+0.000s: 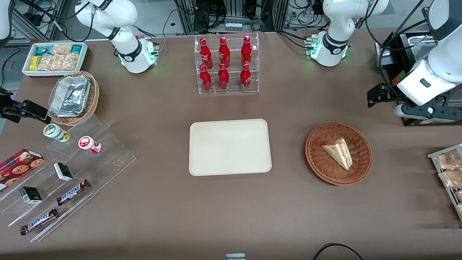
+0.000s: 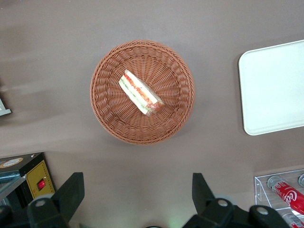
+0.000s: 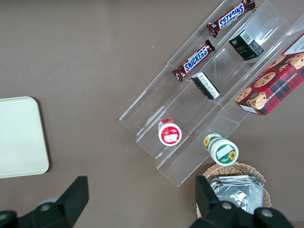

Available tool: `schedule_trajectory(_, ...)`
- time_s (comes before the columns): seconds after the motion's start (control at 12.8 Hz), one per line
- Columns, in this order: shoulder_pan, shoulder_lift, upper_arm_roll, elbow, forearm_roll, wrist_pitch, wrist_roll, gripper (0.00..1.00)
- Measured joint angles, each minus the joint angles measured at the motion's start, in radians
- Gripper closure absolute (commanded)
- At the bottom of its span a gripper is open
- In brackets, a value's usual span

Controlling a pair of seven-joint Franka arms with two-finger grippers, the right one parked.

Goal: Place sandwich from basket to tray
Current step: 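Move the left gripper over the wrapped sandwich in the wicker basket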

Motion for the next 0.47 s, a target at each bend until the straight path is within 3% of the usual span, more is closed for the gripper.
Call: schedule_trajectory(0.47,0.0,0.005,0.003,-0.102,0.0,0.088,-0.002,0.0)
